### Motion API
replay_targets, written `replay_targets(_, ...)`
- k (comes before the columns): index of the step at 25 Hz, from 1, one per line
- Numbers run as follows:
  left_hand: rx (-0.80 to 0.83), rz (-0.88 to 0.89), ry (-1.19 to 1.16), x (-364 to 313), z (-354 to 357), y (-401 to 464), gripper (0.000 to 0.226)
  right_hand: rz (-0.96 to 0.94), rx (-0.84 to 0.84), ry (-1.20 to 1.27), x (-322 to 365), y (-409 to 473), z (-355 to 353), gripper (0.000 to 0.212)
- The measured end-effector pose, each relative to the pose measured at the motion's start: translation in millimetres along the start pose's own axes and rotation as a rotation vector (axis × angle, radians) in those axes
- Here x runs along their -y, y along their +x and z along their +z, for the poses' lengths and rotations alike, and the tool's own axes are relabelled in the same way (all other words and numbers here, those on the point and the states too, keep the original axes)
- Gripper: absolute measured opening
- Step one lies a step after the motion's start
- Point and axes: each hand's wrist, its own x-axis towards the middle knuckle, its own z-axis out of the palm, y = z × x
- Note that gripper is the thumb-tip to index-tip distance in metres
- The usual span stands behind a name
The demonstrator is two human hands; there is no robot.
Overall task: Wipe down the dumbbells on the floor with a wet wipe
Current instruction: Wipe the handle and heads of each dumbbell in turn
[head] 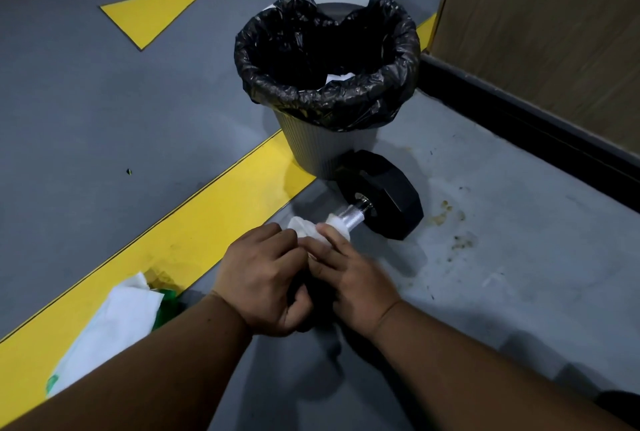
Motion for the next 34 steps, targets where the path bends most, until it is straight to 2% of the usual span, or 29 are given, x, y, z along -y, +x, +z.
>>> replay_targets(2,-0.018,0.005,-0.010,-2,-1,2,0.015,0.034,-0.017,-0.024,-8,5,-16,0.080)
replay_targets(4,-0.041,0.019,-0.016,-5,-3,3,0.018,0.097,-0.108,-0.089,-13,10,-26,0.079)
replay_targets(7,-0.033,0.027,-0.014,-7,-3,3,0.023,0.199,-0.186,-0.073,-7,9,-14,0.072)
replay_targets(9,-0.023,0.017,0.000,-6,-2,2,0.014,0.170,-0.126,-0.062,0,5,-2,0.079)
replay_targets(10,-0.013,0.008,0.011,-5,-1,1,0.015,0.097,-0.069,-0.070,2,2,2,0.081)
replay_targets(12,0.011,-0.006,0.032,-5,0,1,0.018,0.015,0.024,-0.049,0,1,-6,0.072)
replay_targets(14,0.012,-0.008,0.040,-8,-1,1,0.017,0.039,0.063,-0.040,-8,9,-25,0.067)
replay_targets(16,0.001,-0.010,0.049,-11,0,2,0.016,0.103,-0.093,-0.107,-17,18,-36,0.072)
replay_targets(18,-0.028,-0.008,0.061,-16,2,1,0.017,0.170,-0.176,-0.117,-14,18,-31,0.071)
replay_targets(23,-0.047,0.043,0.073,-29,10,-5,0.021,0.014,-0.084,-0.040,6,-10,-2,0.083)
replay_targets(27,-0.040,0.060,0.104,-38,11,-6,0.023,-0.119,0.016,-0.140,-10,-3,-30,0.084)
replay_targets(29,-0.057,0.067,0.110,-44,12,-5,0.023,-0.017,-0.058,-0.216,-23,-2,-46,0.082)
replay_targets(31,-0.068,0.075,0.116,-51,15,-7,0.023,0.116,-0.151,-0.192,-23,-11,-35,0.075)
replay_targets(32,-0.061,0.080,0.116,-55,18,-9,0.023,0.128,-0.128,-0.197,-16,-17,-21,0.074)
replay_targets(34,-0.038,0.086,0.123,-62,22,-14,0.023,0.029,0.061,-0.272,5,-32,9,0.072)
